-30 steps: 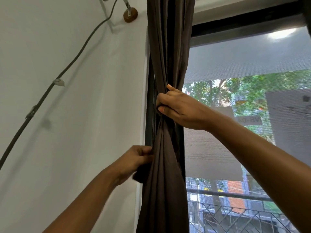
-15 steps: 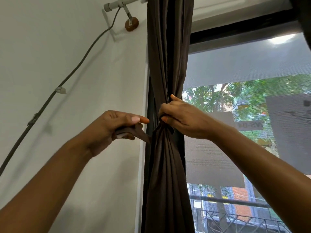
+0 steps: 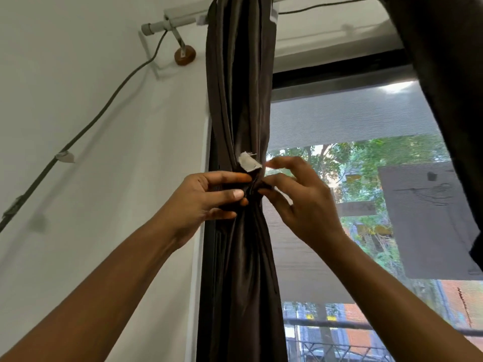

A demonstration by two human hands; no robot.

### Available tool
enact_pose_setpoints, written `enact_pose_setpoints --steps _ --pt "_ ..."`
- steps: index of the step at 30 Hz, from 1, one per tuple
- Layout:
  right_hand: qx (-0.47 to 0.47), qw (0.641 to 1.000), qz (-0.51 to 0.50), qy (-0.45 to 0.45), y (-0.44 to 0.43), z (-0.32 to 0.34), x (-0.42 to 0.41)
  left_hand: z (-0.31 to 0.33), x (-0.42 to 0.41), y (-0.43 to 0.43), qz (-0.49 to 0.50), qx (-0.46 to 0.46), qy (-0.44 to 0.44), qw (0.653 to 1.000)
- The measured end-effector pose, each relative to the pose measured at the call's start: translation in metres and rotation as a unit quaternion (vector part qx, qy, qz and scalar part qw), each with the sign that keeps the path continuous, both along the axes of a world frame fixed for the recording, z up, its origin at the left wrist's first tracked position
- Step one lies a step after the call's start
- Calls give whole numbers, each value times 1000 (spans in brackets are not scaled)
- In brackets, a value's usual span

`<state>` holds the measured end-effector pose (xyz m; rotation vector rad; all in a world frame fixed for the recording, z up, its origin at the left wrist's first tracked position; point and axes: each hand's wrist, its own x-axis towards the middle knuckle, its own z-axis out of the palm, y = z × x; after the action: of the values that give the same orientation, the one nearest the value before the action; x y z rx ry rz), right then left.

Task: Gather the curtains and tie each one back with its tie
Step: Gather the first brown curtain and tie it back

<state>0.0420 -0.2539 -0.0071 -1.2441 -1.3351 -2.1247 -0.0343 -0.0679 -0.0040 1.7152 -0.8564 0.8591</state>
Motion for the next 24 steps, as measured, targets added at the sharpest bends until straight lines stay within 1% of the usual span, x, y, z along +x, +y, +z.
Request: enact_pose_setpoints --steps 2,4,6,8,9,10,11,12,13,14,16,19,22,23,24 --pt "15 994 -82 -73 -9 5 -2 5 -1 -6 37 64 7 997" --pt "-8 984 -139 -110 -16 13 -7 9 0 -13 83 123 -4 989" --pt "-54 977 -176 -109 -22 21 -13 12 1 -22 121 150 -28 981" --pt "-100 976 -183 -71 -25 28 -16 15 2 -31 152 153 -59 975" --pt "-118 979 -164 -30 -26 30 -18 16 3 -34 160 151 -74 973" --pt "-130 983 -123 27 -26 31 -21 17 4 -35 159 145 -85 973" --pt "-135 984 -61 99 -26 31 -23 17 5 -35 150 136 -91 975" --pt "-135 975 8 178 -27 30 -26 15 5 -35 141 127 -93 977" --pt "-145 952 74 261 -28 30 -28 13 6 -34 132 119 -94 980" --pt "-164 918 136 333 -28 30 -30 11 7 -33 123 110 -95 982" --pt "-184 858 226 422 -27 28 -31 5 10 -30 108 91 -106 984" --pt "-142 807 321 475 -20 22 -27 -3 14 -28 131 78 -169 974" --pt "-105 767 404 487 -8 9 -21 -11 15 -28 188 77 -263 943" --pt "-94 759 428 482 -4 6 -20 -12 15 -28 207 84 -297 928" --pt "-81 761 441 470 1 2 -20 -13 15 -29 219 88 -320 918"
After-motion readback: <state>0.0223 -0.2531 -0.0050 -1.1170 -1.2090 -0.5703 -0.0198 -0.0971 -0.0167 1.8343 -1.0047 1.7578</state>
